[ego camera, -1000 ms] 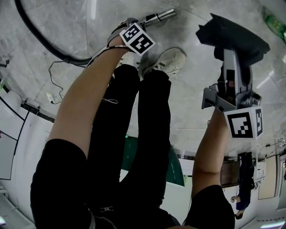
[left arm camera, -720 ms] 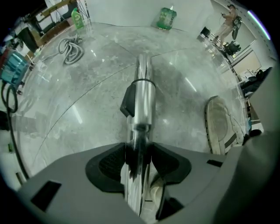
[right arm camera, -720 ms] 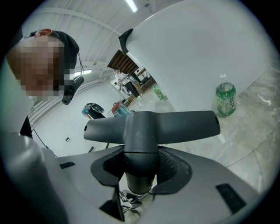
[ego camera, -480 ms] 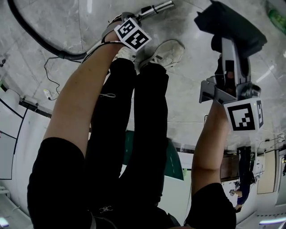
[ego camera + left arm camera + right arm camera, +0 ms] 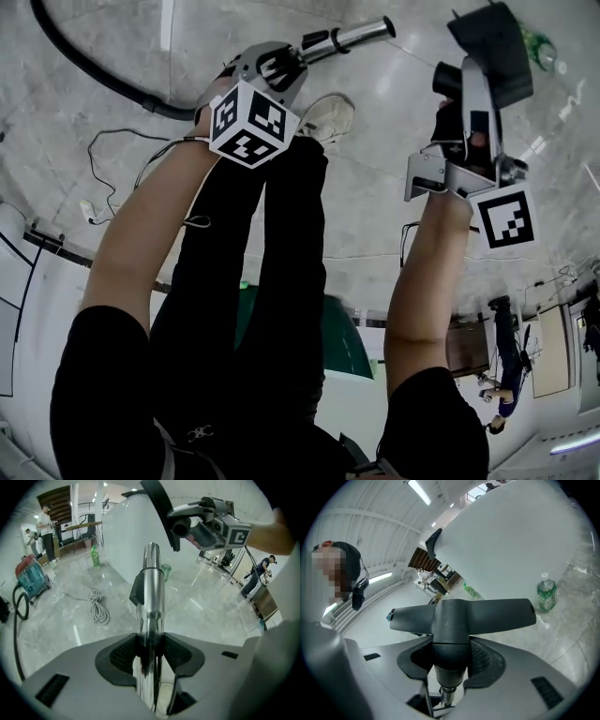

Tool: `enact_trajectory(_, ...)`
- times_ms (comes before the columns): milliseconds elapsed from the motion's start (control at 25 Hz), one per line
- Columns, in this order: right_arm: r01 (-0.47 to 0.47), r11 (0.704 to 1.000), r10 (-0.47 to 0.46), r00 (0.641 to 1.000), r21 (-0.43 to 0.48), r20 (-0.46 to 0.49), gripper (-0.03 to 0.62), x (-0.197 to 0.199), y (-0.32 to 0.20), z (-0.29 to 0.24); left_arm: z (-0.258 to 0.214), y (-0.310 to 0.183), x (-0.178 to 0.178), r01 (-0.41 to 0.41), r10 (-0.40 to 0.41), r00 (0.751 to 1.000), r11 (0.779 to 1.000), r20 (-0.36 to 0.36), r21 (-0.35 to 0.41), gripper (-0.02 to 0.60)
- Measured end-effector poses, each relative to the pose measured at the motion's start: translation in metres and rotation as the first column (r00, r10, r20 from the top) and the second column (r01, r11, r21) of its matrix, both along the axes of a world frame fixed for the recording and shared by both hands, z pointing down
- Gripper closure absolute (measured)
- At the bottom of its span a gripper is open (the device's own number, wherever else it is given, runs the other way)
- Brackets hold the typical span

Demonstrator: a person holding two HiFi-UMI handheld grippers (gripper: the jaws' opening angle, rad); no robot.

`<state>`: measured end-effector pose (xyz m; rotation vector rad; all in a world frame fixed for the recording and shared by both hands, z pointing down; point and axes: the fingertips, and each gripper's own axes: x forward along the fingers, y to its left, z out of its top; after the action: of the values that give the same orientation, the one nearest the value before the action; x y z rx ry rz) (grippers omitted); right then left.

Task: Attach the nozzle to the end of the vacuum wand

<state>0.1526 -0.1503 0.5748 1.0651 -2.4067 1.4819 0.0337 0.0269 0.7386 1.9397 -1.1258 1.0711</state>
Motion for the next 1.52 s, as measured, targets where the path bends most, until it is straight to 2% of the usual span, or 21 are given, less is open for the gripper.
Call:
enact_trajectory(120,0.048,0.999,-0.048,0.999,0.005,-0.016,0.411,-0.026,0.002,-0.014,-0.028,0.000,-0.002,0.000,0.001,1.000,0.999,-0.014,0.039,0.408)
enact_trajectory(200,0.086,0.996,-0.086,0.995,0.005,-0.058,0.411,-0.042,0.005,-0.019,-0.040,0.002,-0.003,0.003,-0.002,1.000,0.998,-0.020,0.056,0.408)
enact_trajectory(400,0.142,0.990,-0.141,0.982,-0.001,-0.128,0.411,-0.067,0.011,-0.028,-0.055,0.011,-0.003,-0.012,0.013,0.999,0.998,-0.029,0.064,0.408)
enact_trajectory(640,0.191,0.977,-0.207,0.959,-0.096,-0.196,0.411,-0.086,0.035,-0.014,-0.055,0.029,0.001,-0.041,0.043,0.998,0.998,-0.038,0.056,0.408)
enact_trajectory(800,0.238,0.948,-0.273,0.949,-0.209,-0.156,0.411,-0.087,0.037,0.000,-0.052,0.032,0.003,-0.061,0.064,0.996,0.997,-0.063,0.053,0.407)
enact_trajectory(920,0.299,0.920,-0.331,0.938,-0.253,-0.098,0.411,-0.091,0.039,0.000,-0.055,0.033,0.003,-0.072,0.076,0.993,0.996,-0.085,0.052,0.408)
enact_trajectory(960,0.282,0.921,-0.319,0.942,-0.269,-0.103,0.411,-0.091,0.040,0.002,-0.055,0.035,0.002,-0.071,0.074,0.994,0.997,-0.083,0.042,0.408)
enact_trajectory(1040,0.157,0.934,-0.229,0.953,-0.322,-0.197,0.411,-0.086,0.042,0.016,-0.047,0.041,0.000,-0.068,0.067,0.996,0.998,-0.056,-0.009,0.408)
enact_trajectory(1120,0.013,0.936,-0.136,0.935,-0.352,-0.327,0.411,-0.080,0.050,0.032,-0.034,0.050,-0.001,-0.071,0.069,0.997,0.995,-0.017,-0.072,0.408)
enact_trajectory(1160,-0.018,0.936,-0.115,0.929,-0.352,-0.352,0.411,-0.080,0.054,0.037,-0.030,0.055,-0.002,-0.074,0.074,0.997,0.993,-0.013,-0.089,0.408)
enact_trajectory(1240,0.024,0.943,-0.132,0.943,-0.331,-0.306,0.411,-0.083,0.059,0.038,-0.028,0.060,-0.002,-0.082,0.079,0.996,0.991,-0.033,-0.101,0.408)
enact_trajectory(1320,0.163,0.953,-0.214,0.958,-0.254,-0.189,0.411,-0.089,0.061,0.030,-0.030,0.061,-0.002,-0.091,0.085,0.994,0.991,-0.067,-0.102,0.407)
enact_trajectory(1400,0.306,0.942,-0.314,0.948,-0.140,-0.042,0.411,-0.095,0.068,0.022,-0.032,0.065,-0.005,-0.118,0.106,0.987,0.989,-0.123,-0.092,0.408)
enact_trajectory(1480,0.351,0.929,-0.344,0.936,-0.118,0.073,0.413,-0.099,0.082,0.028,-0.032,0.076,-0.005,-0.151,0.134,0.976,0.984,-0.171,-0.090,0.408)
enact_trajectory(1520,0.327,0.934,-0.320,0.945,-0.147,0.065,0.413,-0.096,0.087,0.035,-0.029,0.082,-0.005,-0.159,0.141,0.975,0.982,-0.172,-0.098,0.408)
